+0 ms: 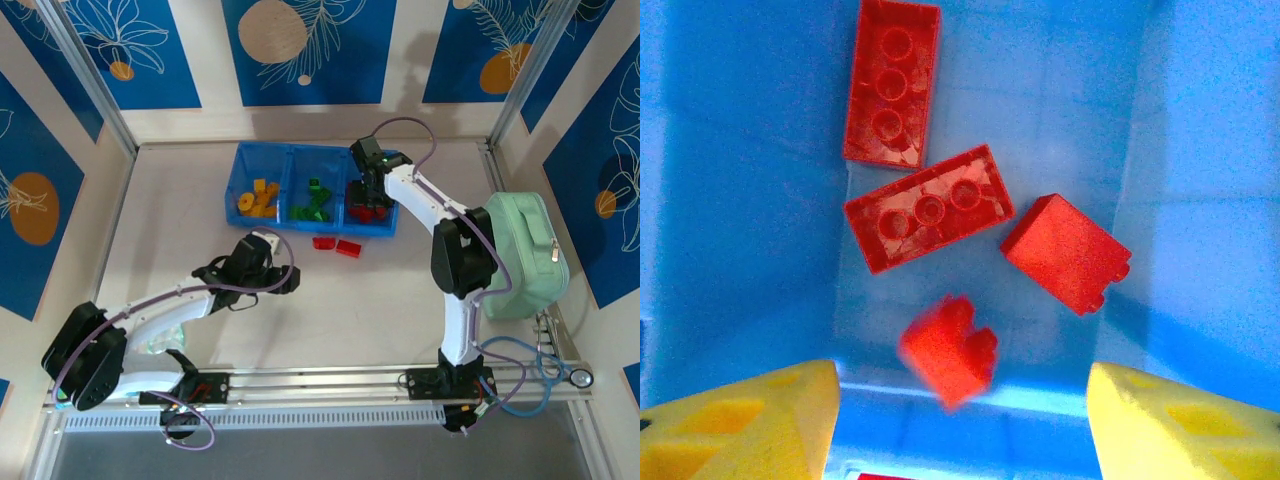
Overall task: Sort the legos into containers by color
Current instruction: Place the lego in the container, then pick up the lego from the center of the table.
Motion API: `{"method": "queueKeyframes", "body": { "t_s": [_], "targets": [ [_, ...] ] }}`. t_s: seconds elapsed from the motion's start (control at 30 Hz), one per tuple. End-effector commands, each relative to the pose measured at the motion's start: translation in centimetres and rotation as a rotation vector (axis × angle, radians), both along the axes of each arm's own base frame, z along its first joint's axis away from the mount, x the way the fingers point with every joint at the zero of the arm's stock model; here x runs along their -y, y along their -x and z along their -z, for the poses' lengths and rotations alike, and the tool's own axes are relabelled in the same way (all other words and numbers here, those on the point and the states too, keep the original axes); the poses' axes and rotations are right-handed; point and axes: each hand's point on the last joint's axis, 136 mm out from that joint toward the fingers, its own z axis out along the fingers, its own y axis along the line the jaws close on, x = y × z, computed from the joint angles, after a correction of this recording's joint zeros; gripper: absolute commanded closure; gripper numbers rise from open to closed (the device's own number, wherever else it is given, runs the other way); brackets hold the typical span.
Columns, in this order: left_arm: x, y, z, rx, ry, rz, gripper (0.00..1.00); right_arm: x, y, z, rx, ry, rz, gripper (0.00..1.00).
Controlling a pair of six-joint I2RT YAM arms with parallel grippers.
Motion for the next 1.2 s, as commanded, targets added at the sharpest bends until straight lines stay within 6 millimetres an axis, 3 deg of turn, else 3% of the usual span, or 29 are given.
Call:
{"method": "queueKeyframes", "body": {
  "t_s": [0.0,0.13,0.3,0.47,0.63,0.93,1.17],
  "targets": [
    [1.0,-1.1,-1.0,0.039,-0.015,0.023,0.27,-0.1,1.3,-2.9,0.051,-0.030,-0.005,0.33],
    [2.7,-2.6,-1.3,0.058,-0.011,0.055,0.26,-0.1,3.6,-3.5,0.079,-0.081,-0.008,0.32],
    [5.7,-5.3,-0.8,0.058,-0.040,0.129,0.25,0.9,6.7,-2.3,0.066,-0.105,0.006,0.32],
    [8.2,-8.4,0.7,0.041,-0.096,0.203,0.25,2.9,9.5,-0.6,0.036,-0.112,0.039,0.32],
    [9.9,-10.3,2.6,-0.006,-0.152,0.266,0.25,4.8,11.5,0.3,0.023,-0.126,0.076,0.32],
    [10.5,-12.2,4.5,-0.002,-0.242,0.299,0.24,6.6,13.2,1.3,0.016,-0.157,0.117,0.32],
    [10.6,-12.1,6.0,-0.041,-0.264,0.315,0.26,6.6,13.2,1.4,0.015,-0.166,0.120,0.32]
  ]
}}
